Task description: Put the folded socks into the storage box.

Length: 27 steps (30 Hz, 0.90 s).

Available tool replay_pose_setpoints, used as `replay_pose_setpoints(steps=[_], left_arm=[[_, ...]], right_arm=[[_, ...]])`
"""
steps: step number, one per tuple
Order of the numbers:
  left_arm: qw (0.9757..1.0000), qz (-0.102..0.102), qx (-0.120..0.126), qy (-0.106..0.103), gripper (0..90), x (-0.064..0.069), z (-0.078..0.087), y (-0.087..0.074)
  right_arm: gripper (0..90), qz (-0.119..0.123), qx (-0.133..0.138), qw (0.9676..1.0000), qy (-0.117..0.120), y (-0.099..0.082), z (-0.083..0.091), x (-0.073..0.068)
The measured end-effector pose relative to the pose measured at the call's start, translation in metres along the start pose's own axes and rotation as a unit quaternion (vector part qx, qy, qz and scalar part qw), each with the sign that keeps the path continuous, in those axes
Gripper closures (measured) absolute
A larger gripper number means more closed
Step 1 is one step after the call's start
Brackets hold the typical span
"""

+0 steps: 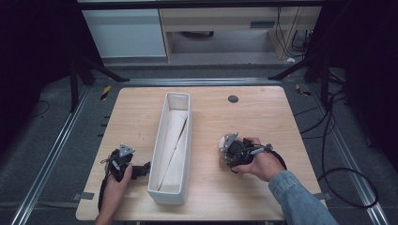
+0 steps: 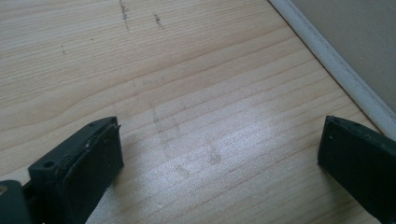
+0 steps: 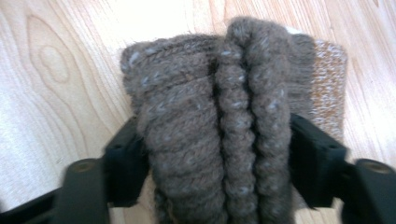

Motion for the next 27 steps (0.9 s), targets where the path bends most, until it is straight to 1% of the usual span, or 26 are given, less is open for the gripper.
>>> replay_pose_setpoints(steps=[1,3,6,9,17,20,23,27], left_arm=[[1.0000,0.000,0.000,0.000,0.0,0.000,0.000,0.000],[1.0000,0.000,0.000,0.000,0.0,0.000,0.000,0.000],[1.0000,0.000,0.000,0.000,0.0,0.000,0.000,0.000],[1.0000,0.000,0.000,0.000,0.0,0.000,0.000,0.000],[1.0000,0.000,0.000,0.000,0.0,0.000,0.000,0.000],[1.0000,0.000,0.000,0.000,0.0,0.000,0.000,0.000],[1.0000,0.001,0.001,0.000,0.0,0.000,0.000,0.000],[1.0000,0.000,0.001,0.001,0.0,0.000,0.000,0.000]], right_arm=[[40.8,0.003,0.002,1.0000,-0.002,0.002,0.003,0.003],[44.8,-0.005,0.008,1.0000,-0.004,0.006,0.011,0.009],[47.8,-0.018,0.017,0.9997,0.005,0.013,0.026,0.016],[48.4,-0.021,0.029,0.9993,0.008,0.018,0.038,0.022],[48.5,-0.018,0.036,0.9992,0.002,0.032,0.061,0.031],[48.5,-0.008,0.039,0.9992,-0.002,0.039,0.069,0.032],[48.5,-0.008,0.044,0.9990,-0.003,0.047,0.077,0.034],[48.5,-0.008,0.048,0.9988,-0.010,0.059,0.089,0.039]])
Point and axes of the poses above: each handheld gripper's, and its own axes: z roughly backward along the jaws, y roughly out of its top, x roughly to its right, the point moved 9 cm from there along -z, roughly forward along the jaws, and after that the axes turned 11 degrees about -y, right-handed, at the moved point
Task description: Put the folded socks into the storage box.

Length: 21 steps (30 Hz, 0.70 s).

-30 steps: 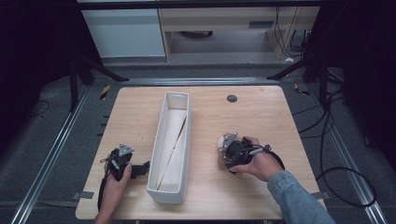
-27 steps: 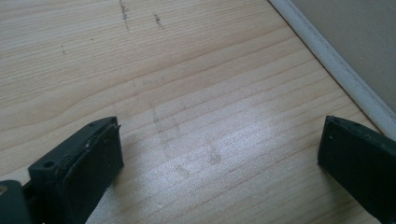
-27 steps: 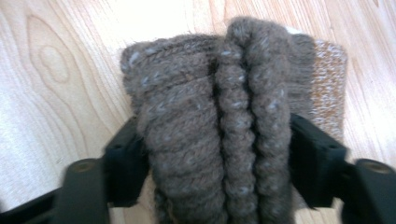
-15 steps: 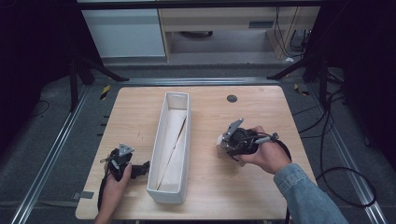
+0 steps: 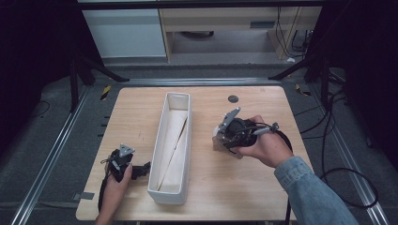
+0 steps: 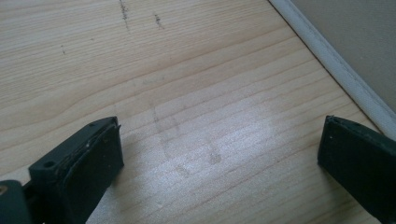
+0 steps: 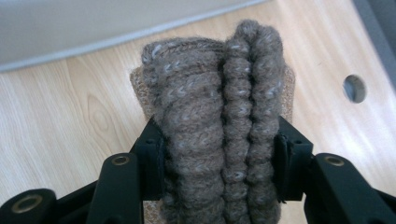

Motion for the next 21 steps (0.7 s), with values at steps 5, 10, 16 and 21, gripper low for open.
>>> replay_pose_setpoints(steps=[5,10,16,21], left_arm=[[1.0000,0.001,0.002,0.000,0.0,0.000,0.000,0.000],[1.0000,0.001,0.001,0.000,0.0,0.000,0.000,0.000],[1.0000,0.001,0.001,0.001,0.0,0.000,0.000,0.000],[1.0000,0.001,0.001,0.001,0.0,0.000,0.000,0.000]], right_arm=[[48.4,0.003,0.015,0.9999,-0.004,0.024,0.015,0.004],[48.4,0.014,0.024,0.9996,-0.003,0.047,0.029,0.002],[48.4,0.021,0.031,0.9993,0.002,0.069,0.034,-0.006],[48.4,0.025,0.035,0.9991,0.004,0.083,0.033,-0.011]])
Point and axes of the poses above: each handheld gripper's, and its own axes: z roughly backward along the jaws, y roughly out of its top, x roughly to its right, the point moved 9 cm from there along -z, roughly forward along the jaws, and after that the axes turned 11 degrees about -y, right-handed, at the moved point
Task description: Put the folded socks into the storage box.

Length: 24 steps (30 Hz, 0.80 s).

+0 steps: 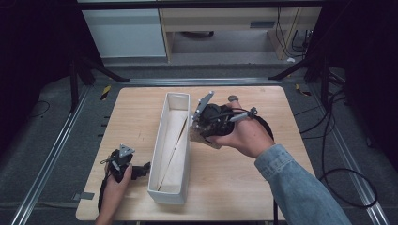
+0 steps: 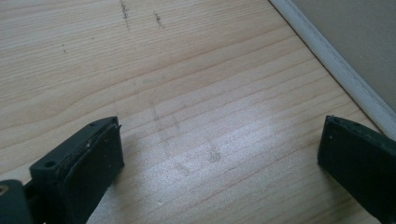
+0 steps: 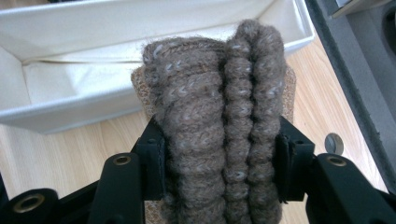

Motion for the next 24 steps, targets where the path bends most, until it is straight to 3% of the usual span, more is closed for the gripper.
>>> replay_pose_setpoints(steps=[14,24], left_arm=[[1.0000,0.000,-0.001,-0.001,0.0,0.000,0.000,0.000],[1.0000,0.000,-0.002,-0.001,0.0,0.000,0.000,0.000]], right_arm=[[48.4,0.011,0.022,0.9993,0.027,0.037,-0.006,-0.022],[48.4,0.033,0.028,0.9983,0.038,0.061,-0.010,-0.037]])
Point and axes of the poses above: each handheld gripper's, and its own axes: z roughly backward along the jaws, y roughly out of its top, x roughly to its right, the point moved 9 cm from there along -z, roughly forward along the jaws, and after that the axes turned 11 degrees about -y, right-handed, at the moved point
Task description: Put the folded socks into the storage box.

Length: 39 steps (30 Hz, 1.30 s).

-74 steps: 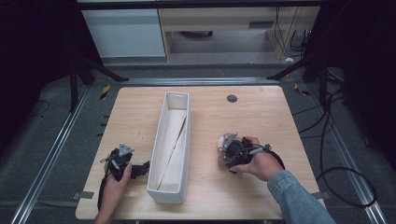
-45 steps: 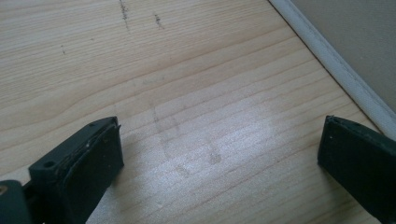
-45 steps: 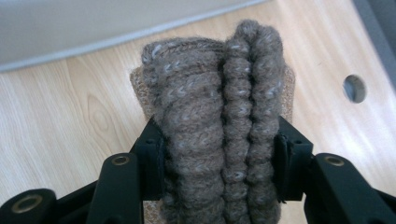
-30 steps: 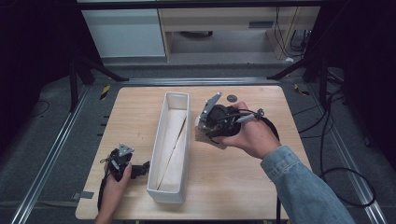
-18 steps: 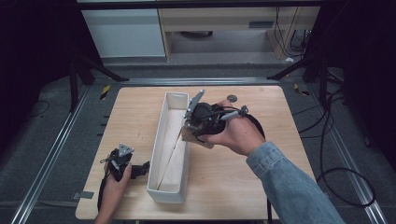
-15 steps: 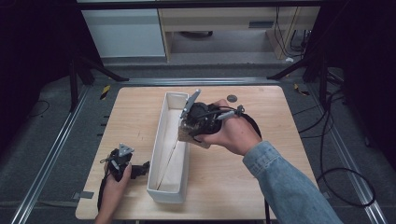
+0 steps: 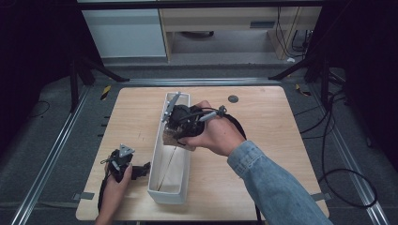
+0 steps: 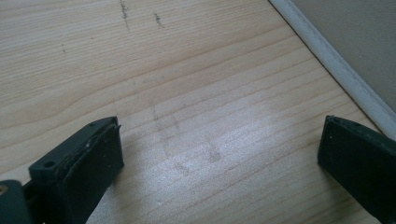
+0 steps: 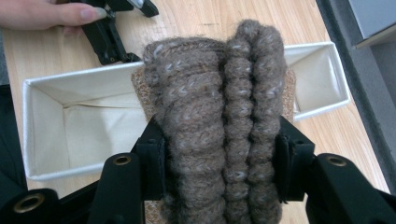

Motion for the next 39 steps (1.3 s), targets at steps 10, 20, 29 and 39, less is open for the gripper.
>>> replay_pose_setpoints(steps=[10,20,29,39], left_arm=[[1.0000,0.003,0.003,0.000,0.0,0.000,-0.001,0.001],[1.0000,0.003,0.003,0.000,0.0,0.000,-0.001,0.001],[1.0000,-0.001,0.002,0.000,0.0,0.000,-0.001,0.001],[1.0000,0.002,0.002,-0.001,0.0,0.000,-0.001,0.001]], right_arm=[[48.4,0.012,0.003,0.9999,0.011,0.011,-0.004,-0.012],[48.4,0.021,0.000,0.9996,0.021,0.014,-0.004,-0.023],[48.3,0.021,0.005,0.9991,0.036,0.014,-0.006,-0.036],[48.3,0.027,-0.006,0.9986,0.045,0.014,-0.009,-0.047]])
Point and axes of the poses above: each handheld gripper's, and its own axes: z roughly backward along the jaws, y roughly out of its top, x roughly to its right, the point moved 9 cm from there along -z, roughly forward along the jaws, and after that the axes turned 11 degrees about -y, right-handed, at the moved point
